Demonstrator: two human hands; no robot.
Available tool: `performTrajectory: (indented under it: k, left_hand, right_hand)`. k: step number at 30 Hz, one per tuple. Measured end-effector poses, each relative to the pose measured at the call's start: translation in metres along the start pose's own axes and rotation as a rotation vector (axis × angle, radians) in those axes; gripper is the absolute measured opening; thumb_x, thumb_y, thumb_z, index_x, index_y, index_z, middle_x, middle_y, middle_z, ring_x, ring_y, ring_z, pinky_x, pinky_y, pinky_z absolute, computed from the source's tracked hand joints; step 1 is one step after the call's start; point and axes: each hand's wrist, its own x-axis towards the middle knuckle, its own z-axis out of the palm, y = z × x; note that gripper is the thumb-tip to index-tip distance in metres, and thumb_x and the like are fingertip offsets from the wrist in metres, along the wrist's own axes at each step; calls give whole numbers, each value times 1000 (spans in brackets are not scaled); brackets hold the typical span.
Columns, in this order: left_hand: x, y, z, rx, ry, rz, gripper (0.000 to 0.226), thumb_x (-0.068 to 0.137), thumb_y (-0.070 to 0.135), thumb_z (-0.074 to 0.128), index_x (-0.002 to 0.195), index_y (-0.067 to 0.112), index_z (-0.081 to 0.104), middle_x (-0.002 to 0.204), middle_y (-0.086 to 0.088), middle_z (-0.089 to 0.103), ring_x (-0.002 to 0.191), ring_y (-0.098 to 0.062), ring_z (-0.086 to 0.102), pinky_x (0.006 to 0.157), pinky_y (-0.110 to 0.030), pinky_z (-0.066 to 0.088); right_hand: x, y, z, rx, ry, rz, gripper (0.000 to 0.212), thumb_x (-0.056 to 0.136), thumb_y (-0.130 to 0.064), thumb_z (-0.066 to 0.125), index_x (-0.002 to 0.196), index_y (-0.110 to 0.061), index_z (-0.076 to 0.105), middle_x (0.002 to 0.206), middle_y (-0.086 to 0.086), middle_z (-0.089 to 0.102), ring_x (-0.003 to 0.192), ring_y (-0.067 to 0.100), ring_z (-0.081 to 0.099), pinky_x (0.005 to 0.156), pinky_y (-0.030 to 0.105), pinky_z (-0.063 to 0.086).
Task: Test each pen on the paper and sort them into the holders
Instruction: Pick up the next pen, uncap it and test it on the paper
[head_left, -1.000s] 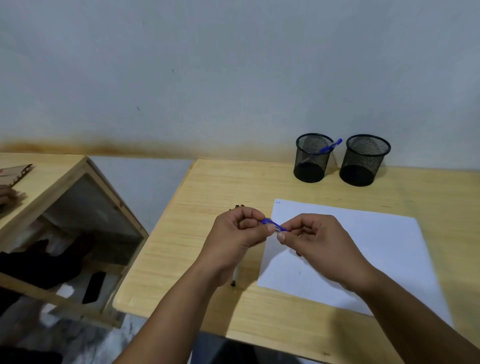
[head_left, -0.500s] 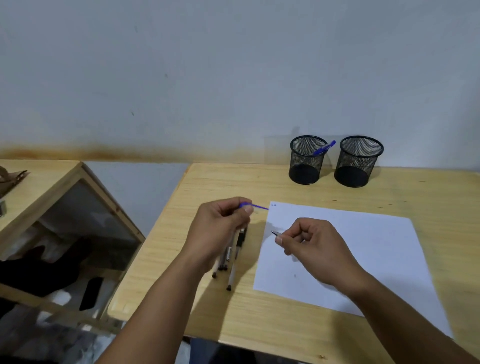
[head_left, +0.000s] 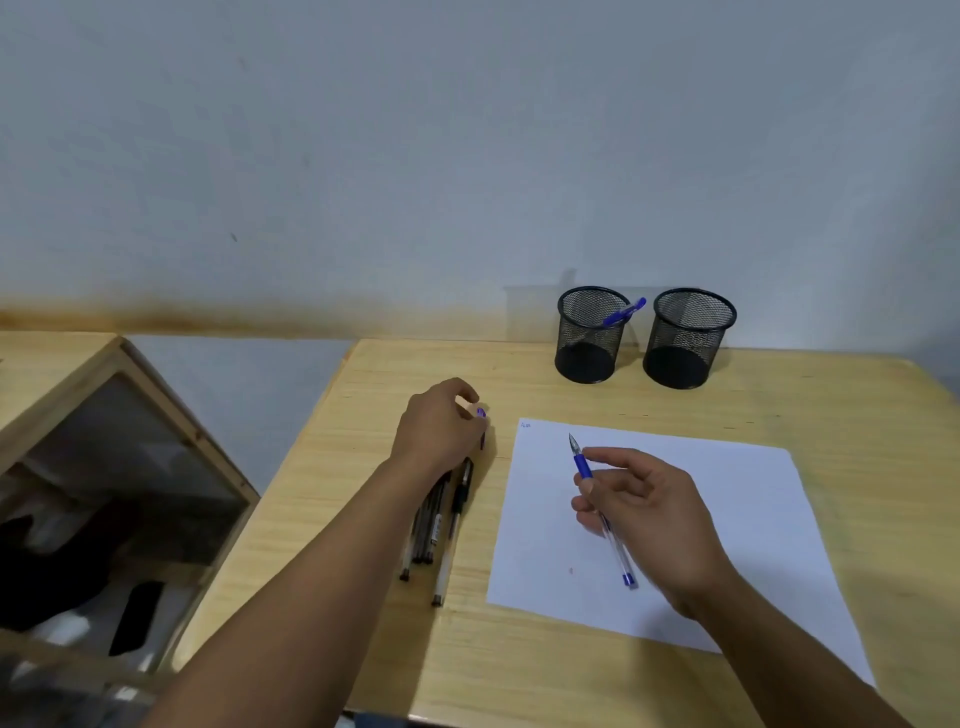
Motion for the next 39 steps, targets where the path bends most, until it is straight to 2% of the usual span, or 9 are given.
performTrajectory:
  k: [2, 5, 10, 13, 20, 24, 29, 33, 39]
  left_hand:
    - [2, -1, 5, 27, 14, 2, 3, 85, 26, 68, 87, 25, 67, 77, 9, 72, 67, -11, 66, 57, -23, 49]
    - [2, -2, 9, 61, 17, 33, 7, 85, 29, 71, 81, 24, 69, 78, 9, 71, 72, -12, 67, 62, -24, 51]
    - [-10, -2, 6, 146, -33, 177, 34, 87, 39, 69, 119, 26, 66, 111, 9, 62, 101, -15, 57, 82, -30, 47]
    - [-33, -2, 2, 246, -102, 352, 48, 83, 49, 64, 127, 29, 62, 124, 11, 61, 112, -19, 51, 98, -37, 44]
    - [-79, -11, 7, 540, -312, 518, 66, 82, 62, 56, 142, 38, 44, 149, 19, 37, 133, -13, 21, 105, -35, 10]
    - [-97, -13, 18, 567, -316, 519, 53, 89, 59, 50, 137, 38, 46, 155, 15, 30, 135, -17, 18, 107, -39, 12]
    - [-110, -16, 29, 559, -250, 483, 56, 93, 62, 42, 144, 40, 37, 159, 16, 23, 138, -16, 11, 108, -40, 10]
    - [-121, -17, 34, 559, -219, 494, 57, 96, 59, 34, 149, 36, 30, 162, 14, 18, 136, -17, 16, 109, -38, 19]
    - [-124, -20, 34, 548, -216, 530, 61, 96, 57, 28, 151, 32, 27, 163, 12, 19, 135, -16, 19, 106, -37, 26]
  right_hand:
    - [1, 2, -2, 10, 24, 9, 19, 89, -5, 70, 105, -15, 75, 87, 8, 78, 81, 23, 77, 81, 39, 63]
    - [4, 5, -4, 27, 50, 31, 21, 89, -6, 71, 108, -13, 76, 89, 7, 79, 82, 22, 77, 83, 40, 62]
    - [6, 7, -5, 52, 50, 15, 17, 91, -12, 70, 103, -21, 78, 92, 2, 80, 87, 19, 77, 88, 40, 60]
    - [5, 6, -5, 59, 29, 8, 16, 94, -19, 65, 94, -29, 77, 93, -2, 80, 91, 16, 77, 91, 42, 59]
    - [2, 5, -12, 314, -88, 58, 30, 96, 5, 52, 107, -12, 74, 105, 13, 78, 98, 26, 75, 89, 33, 60]
    - [-1, 12, -17, 222, -153, -20, 37, 89, 3, 64, 122, -13, 68, 109, 6, 78, 106, 22, 73, 95, 34, 56]
    - [0, 13, -15, 123, 15, -73, 25, 83, -10, 75, 104, -24, 76, 99, 1, 80, 97, 21, 75, 89, 36, 58]
    - [12, 14, -10, 25, 155, -100, 9, 92, -21, 68, 97, -24, 75, 82, 1, 79, 83, 16, 76, 84, 31, 61]
    - [42, 7, 7, -141, 194, -149, 11, 91, -19, 69, 97, -28, 74, 90, -4, 77, 85, 9, 73, 85, 29, 59]
